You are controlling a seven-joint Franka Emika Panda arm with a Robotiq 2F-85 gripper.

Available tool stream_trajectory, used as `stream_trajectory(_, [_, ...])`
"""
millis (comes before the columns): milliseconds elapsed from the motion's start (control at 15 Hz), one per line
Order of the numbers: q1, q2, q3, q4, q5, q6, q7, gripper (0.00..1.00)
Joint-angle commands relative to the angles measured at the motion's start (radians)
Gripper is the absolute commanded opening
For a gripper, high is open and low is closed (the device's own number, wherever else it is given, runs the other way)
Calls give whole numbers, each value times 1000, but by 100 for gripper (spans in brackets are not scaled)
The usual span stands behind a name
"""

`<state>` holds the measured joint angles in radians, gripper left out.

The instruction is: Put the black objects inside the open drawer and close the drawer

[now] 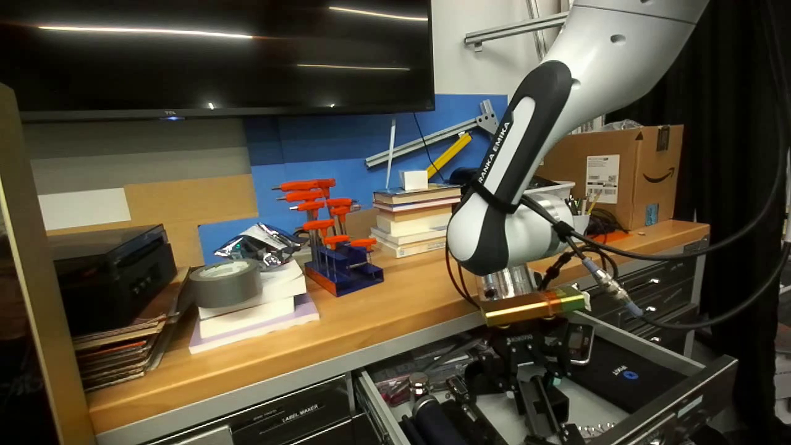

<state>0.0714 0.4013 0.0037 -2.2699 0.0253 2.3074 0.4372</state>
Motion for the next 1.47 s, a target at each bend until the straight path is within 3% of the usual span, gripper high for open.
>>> stream_trajectory(0, [-37,-21,43,-23,116,-124,-180,25])
stream_trajectory(400, [-47,-1,33,5,173,-311,-293,25])
stream_trajectory(1400, [-35,71,98,62,193,-357,-471,25])
